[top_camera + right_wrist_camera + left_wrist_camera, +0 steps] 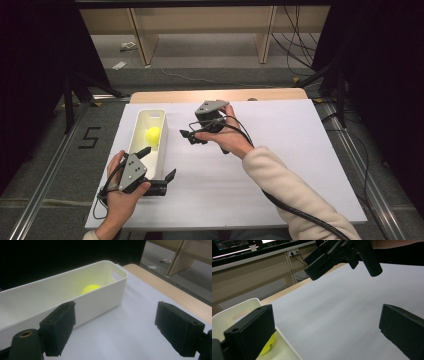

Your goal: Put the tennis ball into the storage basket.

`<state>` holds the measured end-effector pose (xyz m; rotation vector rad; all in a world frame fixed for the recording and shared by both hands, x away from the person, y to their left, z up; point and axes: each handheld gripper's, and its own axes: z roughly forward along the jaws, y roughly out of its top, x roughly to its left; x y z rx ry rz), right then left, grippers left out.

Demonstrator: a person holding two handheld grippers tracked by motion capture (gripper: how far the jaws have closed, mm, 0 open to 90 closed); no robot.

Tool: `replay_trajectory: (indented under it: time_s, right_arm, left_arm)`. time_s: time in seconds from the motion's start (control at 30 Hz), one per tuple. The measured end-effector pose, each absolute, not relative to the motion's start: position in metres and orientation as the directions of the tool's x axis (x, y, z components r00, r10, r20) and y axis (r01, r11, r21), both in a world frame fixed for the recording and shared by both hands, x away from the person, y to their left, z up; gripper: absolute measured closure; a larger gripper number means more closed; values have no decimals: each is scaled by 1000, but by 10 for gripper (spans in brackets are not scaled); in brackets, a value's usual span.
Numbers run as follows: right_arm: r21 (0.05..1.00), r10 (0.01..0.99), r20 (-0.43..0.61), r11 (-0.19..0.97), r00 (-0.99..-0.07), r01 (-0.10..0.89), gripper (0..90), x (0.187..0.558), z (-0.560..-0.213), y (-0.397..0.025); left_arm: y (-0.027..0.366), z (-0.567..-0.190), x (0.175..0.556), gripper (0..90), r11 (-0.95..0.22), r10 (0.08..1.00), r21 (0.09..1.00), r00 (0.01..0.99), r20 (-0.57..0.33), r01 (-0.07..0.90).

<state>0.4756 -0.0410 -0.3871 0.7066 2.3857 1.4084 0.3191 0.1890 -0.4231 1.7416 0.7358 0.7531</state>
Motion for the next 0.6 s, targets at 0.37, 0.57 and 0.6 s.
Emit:
replay_trajectory:
  time_s: [0.37,0.57,0.6]
  right_arm:
    - [876,561,3,398,-827,273,175,474,-388,-60]
    - [879,579,7,386,-815,282,176,472,-388,-72]
    - [880,582,8,382,-813,282,176,472,-388,-74]
  left_arm:
    - [189,-423,319,0,-260,779,959,611,138,116]
    - [189,-423,320,0,-263,779,958,612,140,115]
    - [189,-423,319,0,-260,780,959,610,137,117]
